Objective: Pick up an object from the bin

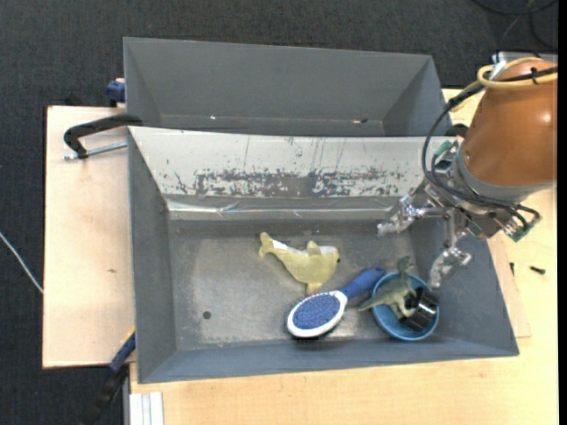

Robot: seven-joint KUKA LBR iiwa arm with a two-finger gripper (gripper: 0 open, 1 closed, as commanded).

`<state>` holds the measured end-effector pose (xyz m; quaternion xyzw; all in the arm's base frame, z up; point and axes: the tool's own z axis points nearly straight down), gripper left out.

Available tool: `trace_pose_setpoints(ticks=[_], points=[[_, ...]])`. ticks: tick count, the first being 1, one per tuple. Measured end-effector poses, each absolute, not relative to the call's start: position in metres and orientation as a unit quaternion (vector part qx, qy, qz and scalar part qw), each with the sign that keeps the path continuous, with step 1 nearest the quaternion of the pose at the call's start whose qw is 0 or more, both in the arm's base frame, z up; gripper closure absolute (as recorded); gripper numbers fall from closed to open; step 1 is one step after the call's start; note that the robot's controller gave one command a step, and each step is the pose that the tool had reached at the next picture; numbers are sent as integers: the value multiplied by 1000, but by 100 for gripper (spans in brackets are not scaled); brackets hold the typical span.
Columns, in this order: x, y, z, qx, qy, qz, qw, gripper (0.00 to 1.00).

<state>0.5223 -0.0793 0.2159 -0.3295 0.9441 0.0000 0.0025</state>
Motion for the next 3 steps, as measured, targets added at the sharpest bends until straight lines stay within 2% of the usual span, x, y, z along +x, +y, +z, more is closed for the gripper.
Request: trace_pose_setpoints(ticks=[1, 2, 3], points=[[537, -84, 93, -436, 900, 1, 1, 0], [538, -84, 95, -436, 900, 0, 2, 100], [545, -74, 216, -432, 902, -3, 7, 100]])
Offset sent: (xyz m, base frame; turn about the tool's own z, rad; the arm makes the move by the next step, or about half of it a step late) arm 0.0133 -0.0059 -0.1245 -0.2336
